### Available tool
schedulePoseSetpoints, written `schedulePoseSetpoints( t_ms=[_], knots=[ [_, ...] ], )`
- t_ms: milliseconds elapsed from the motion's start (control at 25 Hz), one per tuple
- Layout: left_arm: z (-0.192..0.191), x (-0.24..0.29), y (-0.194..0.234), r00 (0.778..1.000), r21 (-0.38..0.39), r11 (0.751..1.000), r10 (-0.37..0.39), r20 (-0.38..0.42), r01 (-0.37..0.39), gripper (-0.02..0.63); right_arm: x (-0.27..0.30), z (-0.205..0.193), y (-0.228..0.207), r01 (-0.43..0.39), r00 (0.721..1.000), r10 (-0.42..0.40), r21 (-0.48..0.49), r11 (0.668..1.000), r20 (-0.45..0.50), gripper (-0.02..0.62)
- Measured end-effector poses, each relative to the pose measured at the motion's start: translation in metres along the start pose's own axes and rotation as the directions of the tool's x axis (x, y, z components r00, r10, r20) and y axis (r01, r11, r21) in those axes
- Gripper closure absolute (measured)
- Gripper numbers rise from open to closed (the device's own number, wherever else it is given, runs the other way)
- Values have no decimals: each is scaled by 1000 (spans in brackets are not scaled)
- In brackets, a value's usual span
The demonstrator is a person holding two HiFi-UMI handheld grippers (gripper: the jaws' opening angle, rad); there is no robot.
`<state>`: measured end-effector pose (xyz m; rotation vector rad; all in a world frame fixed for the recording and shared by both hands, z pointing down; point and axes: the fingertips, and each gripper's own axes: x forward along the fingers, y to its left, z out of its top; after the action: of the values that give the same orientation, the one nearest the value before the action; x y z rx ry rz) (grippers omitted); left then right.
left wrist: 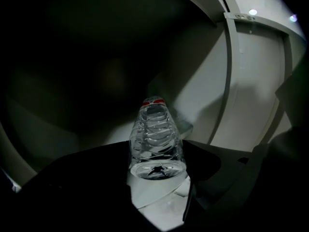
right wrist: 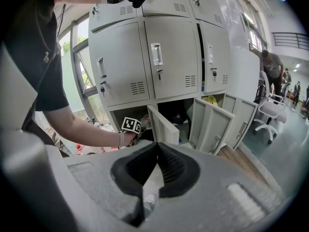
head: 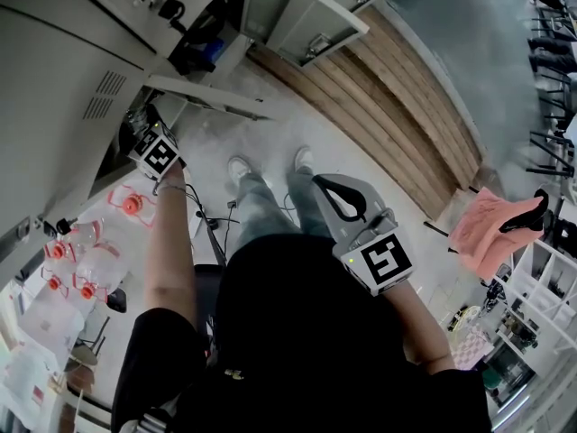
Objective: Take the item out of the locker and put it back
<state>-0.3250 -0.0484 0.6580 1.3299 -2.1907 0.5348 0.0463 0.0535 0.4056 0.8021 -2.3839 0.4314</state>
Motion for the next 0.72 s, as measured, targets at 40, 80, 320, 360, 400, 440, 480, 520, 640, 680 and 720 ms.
schedulePoseSetpoints(
  t_ms=[40,80,320,360,400,440,480,520,640,680,720],
  knots=[
    [2,1,-1,1000,-2,1000,-5,0,5,278,0,0,0,0,1000,0,1,1000,0,598],
    [4,1,-1,1000,-4,1000,-6,-1,6,276,0,0,1,-1,1000,1,1,1000,0,598],
    [3,-2,4,1000,-12,1000,1,5,0,275,1,0,2,-8,1000,8,-4,1000,0,598],
    [0,-3,4,1000,-9,1000,-2,6,3,275,1,0,2,-9,1000,9,-5,1000,1,598],
    [0,-6,4,1000,-8,1000,-1,6,1,273,0,-1,2,-10,1000,10,-5,1000,1,597],
    [-1,-9,5,1000,-8,1000,3,6,-3,273,0,-1,2,-12,1000,12,-5,1000,0,598],
    [-1,-12,5,1000,-8,1000,6,6,-5,273,-1,-1,3,-14,1000,14,-6,1000,-1,598],
    [-2,-14,5,1000,-9,1000,5,6,-5,272,-1,-1,3,-17,1000,17,-7,1000,-2,597],
    [-7,-16,7,1000,-28,1000,-2,4,2,245,0,-3,4,-24,1000,24,-9,1000,-6,598],
    [-10,-17,7,1000,-33,999,-1,-1,1,244,0,-3,4,-26,1000,26,-10,1000,-8,598],
    [-14,-18,8,1000,-34,999,0,-7,0,244,0,-3,4,-27,1000,27,-10,1000,-9,598]
  ],
)
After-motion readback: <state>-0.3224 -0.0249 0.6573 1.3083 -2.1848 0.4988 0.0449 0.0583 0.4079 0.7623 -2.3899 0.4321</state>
